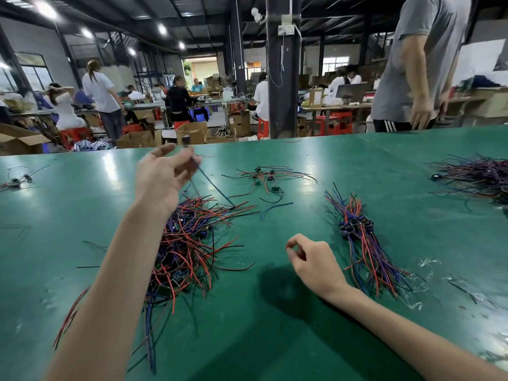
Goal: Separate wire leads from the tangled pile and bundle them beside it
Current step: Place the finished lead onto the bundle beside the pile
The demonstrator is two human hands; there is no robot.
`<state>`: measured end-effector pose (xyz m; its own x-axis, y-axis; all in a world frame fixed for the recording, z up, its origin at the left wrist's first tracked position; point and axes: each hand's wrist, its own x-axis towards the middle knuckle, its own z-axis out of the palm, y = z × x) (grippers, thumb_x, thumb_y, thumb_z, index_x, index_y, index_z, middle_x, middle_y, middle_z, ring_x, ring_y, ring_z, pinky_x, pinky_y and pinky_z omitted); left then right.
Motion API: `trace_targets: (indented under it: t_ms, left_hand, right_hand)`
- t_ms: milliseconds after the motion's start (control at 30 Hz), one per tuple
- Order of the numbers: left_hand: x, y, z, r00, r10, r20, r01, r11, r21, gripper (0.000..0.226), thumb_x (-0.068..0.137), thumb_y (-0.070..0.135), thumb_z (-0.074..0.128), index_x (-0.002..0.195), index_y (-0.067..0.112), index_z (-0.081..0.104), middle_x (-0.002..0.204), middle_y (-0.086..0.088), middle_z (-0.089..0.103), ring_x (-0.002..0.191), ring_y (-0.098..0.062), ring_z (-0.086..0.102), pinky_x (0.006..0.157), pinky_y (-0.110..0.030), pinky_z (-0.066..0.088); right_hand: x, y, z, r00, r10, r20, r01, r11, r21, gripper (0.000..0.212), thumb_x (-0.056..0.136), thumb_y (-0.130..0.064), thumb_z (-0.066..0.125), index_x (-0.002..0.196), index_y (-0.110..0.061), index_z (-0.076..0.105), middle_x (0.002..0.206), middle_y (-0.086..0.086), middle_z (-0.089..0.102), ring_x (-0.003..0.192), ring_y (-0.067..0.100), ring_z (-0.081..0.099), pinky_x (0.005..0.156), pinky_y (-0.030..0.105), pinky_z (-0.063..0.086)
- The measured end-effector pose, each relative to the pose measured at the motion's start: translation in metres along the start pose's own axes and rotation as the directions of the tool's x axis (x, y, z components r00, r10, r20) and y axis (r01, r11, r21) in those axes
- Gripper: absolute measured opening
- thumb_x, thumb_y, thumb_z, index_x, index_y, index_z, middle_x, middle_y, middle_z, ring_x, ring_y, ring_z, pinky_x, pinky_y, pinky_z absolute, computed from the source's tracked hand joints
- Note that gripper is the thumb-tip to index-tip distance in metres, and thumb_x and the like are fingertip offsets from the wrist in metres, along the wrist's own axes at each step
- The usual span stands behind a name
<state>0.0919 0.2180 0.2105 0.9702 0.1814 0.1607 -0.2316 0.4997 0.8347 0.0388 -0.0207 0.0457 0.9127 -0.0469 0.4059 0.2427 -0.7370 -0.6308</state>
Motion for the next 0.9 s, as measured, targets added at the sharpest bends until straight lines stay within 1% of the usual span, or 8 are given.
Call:
trace_targets:
  t_ms: [67,200,400,500,600,700,800,900]
  left_hand:
    - [-0.015,-0.012,0.015,0.983,-0.145,0.109,0.148,0.989,-0.016,0.031,0.086,-0.009,0.053,0.114,0.001,0.045,0.093,-0.017,0.064,0.063,-0.018,0.067,0.058,-0.02,0.055]
    - [-0.047,-0.067,0.033,0.866,-0.441,0.236,0.432,0.897,0.092,0.026,0.092,-0.013,0.038,0.117,-0.012,0.046,0.089,-0.016,0.056,0.071,-0.023,0.061,0.053,-0.022,0.056]
    - [-0.086,-0.141,0.025,0.706,-0.657,0.264,0.666,0.743,0.068,0.031,0.09,-0.023,0.028,0.095,-0.005,0.054,0.082,-0.015,0.054,0.068,-0.021,0.058,0.056,-0.033,0.059]
    - [-0.095,-0.154,0.024,0.679,-0.662,0.316,0.655,0.741,0.146,0.033,0.088,-0.024,0.031,0.094,-0.002,0.056,0.071,-0.012,0.064,0.059,-0.02,0.066,0.059,-0.035,0.06]
    - [-0.102,-0.159,0.025,0.683,-0.633,0.366,0.584,0.773,0.246,0.029,0.088,-0.02,0.039,0.099,0.001,0.055,0.079,-0.014,0.065,0.061,-0.023,0.067,0.064,-0.037,0.06]
    - [-0.104,-0.16,0.025,0.721,-0.588,0.366,0.48,0.805,0.348,0.022,0.086,-0.015,0.05,0.098,0.001,0.058,0.079,-0.014,0.067,0.059,-0.02,0.066,0.065,-0.036,0.06]
    - [-0.101,-0.155,0.024,0.748,-0.572,0.338,0.376,0.783,0.495,0.019,0.087,-0.009,0.048,0.083,0.001,0.063,0.07,-0.012,0.067,0.053,-0.018,0.063,0.057,-0.03,0.058]
    - [-0.094,-0.153,0.019,0.862,-0.44,0.253,0.178,0.728,0.662,0.033,0.09,0.009,0.051,0.061,0.01,0.067,0.059,-0.005,0.065,0.05,-0.017,0.059,0.051,-0.025,0.049]
  right_hand:
    - [0.004,0.001,-0.005,0.992,0.123,0.012,-0.123,0.966,0.228,0.011,0.091,-0.014,0.06,0.082,-0.01,0.064,0.052,-0.005,0.055,0.05,0.014,0.049,0.055,0.027,0.041]
    - [0.009,0.004,-0.013,0.955,0.258,0.144,-0.292,0.745,0.6,0.02,0.096,-0.014,0.052,0.082,-0.01,0.066,0.06,0.007,0.063,0.048,0.013,0.053,0.049,0.022,0.041]
    - [0.01,0.001,-0.012,0.947,0.243,0.211,-0.318,0.615,0.722,0.025,0.096,-0.016,0.051,0.092,-0.006,0.073,0.082,0.007,0.073,0.069,0.013,0.064,0.064,0.022,0.052]
    - [0.008,-0.002,-0.014,0.938,0.245,0.245,-0.344,0.565,0.75,0.02,0.095,-0.015,0.053,0.095,-0.008,0.072,0.076,0.004,0.07,0.059,0.009,0.061,0.054,0.018,0.05]
    - [0.005,-0.005,-0.016,0.926,0.26,0.274,-0.375,0.537,0.756,0.019,0.092,-0.017,0.057,0.087,-0.008,0.073,0.077,0.009,0.071,0.058,0.015,0.063,0.052,0.02,0.051]
    - [0.004,-0.006,-0.017,0.922,0.28,0.269,-0.378,0.488,0.787,0.022,0.091,-0.017,0.059,0.078,-0.005,0.073,0.075,0.016,0.069,0.064,0.025,0.062,0.058,0.027,0.05]
    - [0.005,-0.007,-0.017,0.923,0.275,0.268,-0.37,0.446,0.815,0.025,0.09,-0.015,0.058,0.073,-0.002,0.071,0.066,0.013,0.066,0.056,0.021,0.057,0.051,0.023,0.047]
    - [0.004,-0.008,-0.017,0.919,0.266,0.29,-0.384,0.446,0.808,0.026,0.091,-0.016,0.058,0.073,-0.004,0.071,0.067,0.01,0.067,0.058,0.017,0.061,0.059,0.025,0.052]
